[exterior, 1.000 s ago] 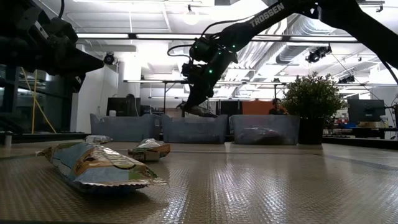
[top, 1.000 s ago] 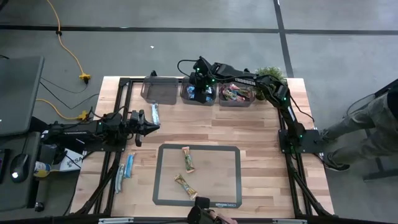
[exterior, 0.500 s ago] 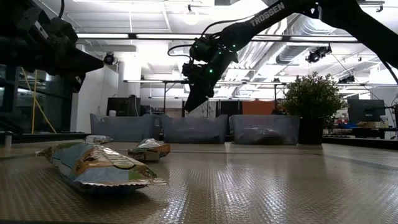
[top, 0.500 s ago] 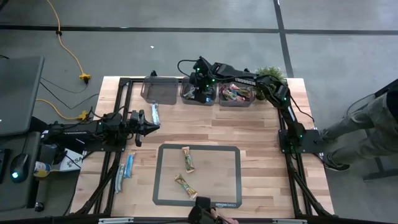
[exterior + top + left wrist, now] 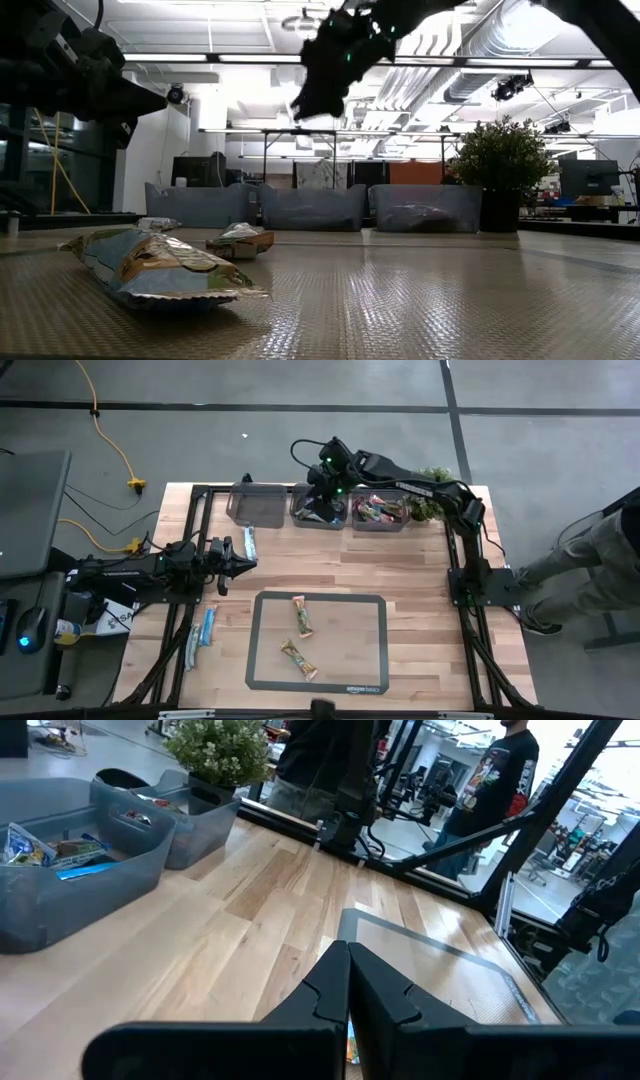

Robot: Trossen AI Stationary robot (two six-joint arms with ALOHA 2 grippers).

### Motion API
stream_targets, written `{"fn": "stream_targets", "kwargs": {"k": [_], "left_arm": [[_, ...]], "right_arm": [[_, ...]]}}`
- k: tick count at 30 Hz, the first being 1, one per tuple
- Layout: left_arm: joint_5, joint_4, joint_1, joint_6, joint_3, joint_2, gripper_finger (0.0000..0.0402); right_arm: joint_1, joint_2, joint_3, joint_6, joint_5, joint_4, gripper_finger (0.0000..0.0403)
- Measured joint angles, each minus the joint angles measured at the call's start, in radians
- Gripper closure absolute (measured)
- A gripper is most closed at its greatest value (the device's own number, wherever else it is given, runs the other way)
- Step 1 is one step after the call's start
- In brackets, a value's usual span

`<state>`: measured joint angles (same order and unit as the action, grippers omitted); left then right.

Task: Pick and place Granola Bars by type
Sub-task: Put the orange granola bar into the left black bin

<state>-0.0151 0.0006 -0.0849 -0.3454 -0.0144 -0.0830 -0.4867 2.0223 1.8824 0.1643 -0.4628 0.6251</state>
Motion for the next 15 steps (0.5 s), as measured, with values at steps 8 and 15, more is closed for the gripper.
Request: {"fn": "stream_targets", "kwargs": {"k": [8, 15], "left_arm": [[0.0, 0.0, 0.0, 0.0, 0.0, 0.0, 0.0401], [0.0, 0.0, 0.0, 0.0, 0.0, 0.0, 0.0401]], "right_arm": [[0.115, -0.101, 0.0, -0.116, -0.101, 0.014, 0.0215], [0.213, -0.18, 0.0, -0.198, -0.095, 0.075, 0.0214]]}}
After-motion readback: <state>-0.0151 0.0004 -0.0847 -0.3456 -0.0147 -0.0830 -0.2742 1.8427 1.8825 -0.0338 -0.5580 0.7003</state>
